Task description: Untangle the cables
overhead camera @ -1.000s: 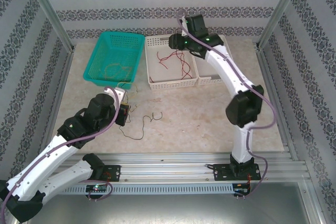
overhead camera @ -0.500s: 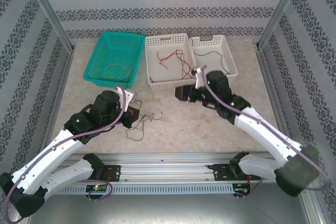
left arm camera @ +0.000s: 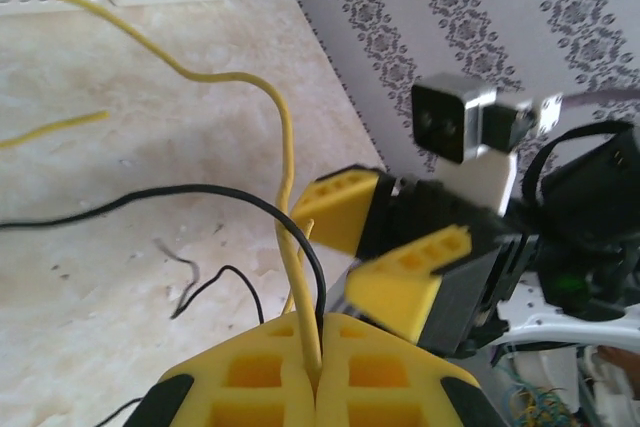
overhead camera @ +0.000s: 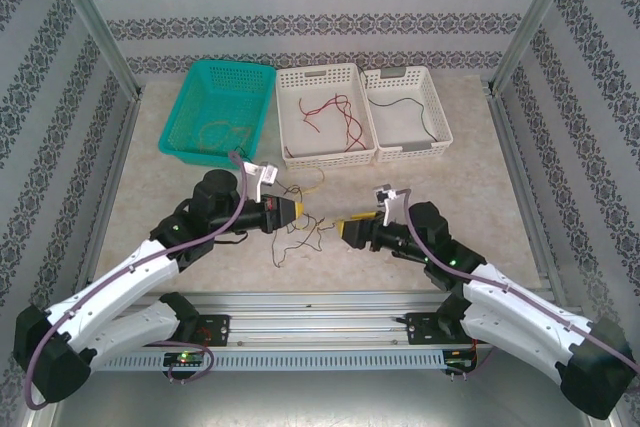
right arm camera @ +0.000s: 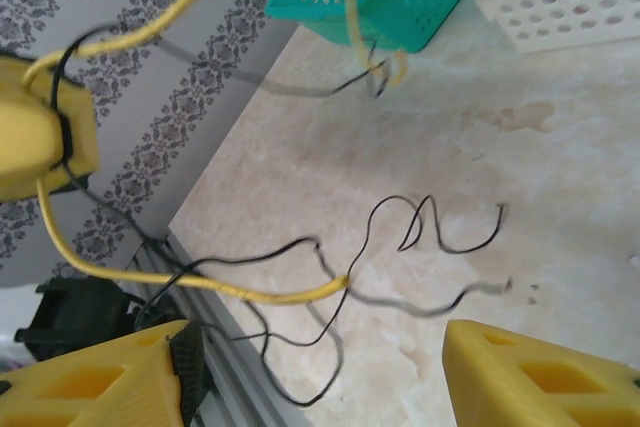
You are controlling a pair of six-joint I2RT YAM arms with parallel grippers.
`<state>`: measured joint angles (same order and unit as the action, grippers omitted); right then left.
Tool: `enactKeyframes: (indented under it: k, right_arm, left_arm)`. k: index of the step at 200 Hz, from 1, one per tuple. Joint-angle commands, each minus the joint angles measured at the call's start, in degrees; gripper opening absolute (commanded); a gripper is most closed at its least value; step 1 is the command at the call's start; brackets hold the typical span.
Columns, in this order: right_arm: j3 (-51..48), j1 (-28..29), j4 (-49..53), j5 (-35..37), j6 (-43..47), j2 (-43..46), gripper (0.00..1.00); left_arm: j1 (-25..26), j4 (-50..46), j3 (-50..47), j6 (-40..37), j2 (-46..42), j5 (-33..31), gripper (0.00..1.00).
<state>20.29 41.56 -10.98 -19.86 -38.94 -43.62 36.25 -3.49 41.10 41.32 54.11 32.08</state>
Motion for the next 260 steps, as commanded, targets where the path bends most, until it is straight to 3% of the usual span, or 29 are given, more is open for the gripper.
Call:
enactKeyframes:
  k: [1, 80, 125, 173, 211, 223, 248, 260]
  right_arm:
    - [-0.26, 3.26, -6.96, 3.1, 0.97, 1.42, 0.65]
    - [2.88, 6.52, -4.64, 12.88, 11.16, -1.22, 0.63]
    - [5.89, 7.1, -9.48, 7.04, 11.56, -10.53, 0.61]
    - [7.4, 8.1, -12.16, 6.28, 12.02, -16.09, 0.52]
    - [7.35, 8.36, -13.67, 3.69, 10.99, -17.6, 0.36]
    - [7.13, 8.45, -14.22, 3.73, 10.45, -18.14, 0.24]
    - [6.71, 8.52, -14.86, 3.77, 9.88, -18.53, 0.0]
    - [6.61, 8.54, -14.88, 3.86, 9.7, -18.35, 0.0]
  left_arm:
    - [-0.5, 9.51, -1.0, 4.79, 1.31, 2.2, 0.0]
    - [-0.47, 6.97, 0.28, 4.08, 7.35, 4.53, 0.0]
    - [-0.47, 5.68, 0.77, 3.14, 8.31, 4.97, 0.0]
    - [-0.48, 6.04, 1.06, 3.28, 8.42, 5.72, 0.0]
    - [-0.41, 6.06, 0.55, 2.99, 7.98, 5.37, 0.0]
    - [-0.48, 6.7, 0.33, 3.25, 7.95, 5.45, 0.01]
    - [-0.48, 7.63, 0.07, 3.72, 7.6, 5.63, 0.13]
    - [-0.43, 7.34, 0.03, 3.45, 7.1, 5.25, 0.2]
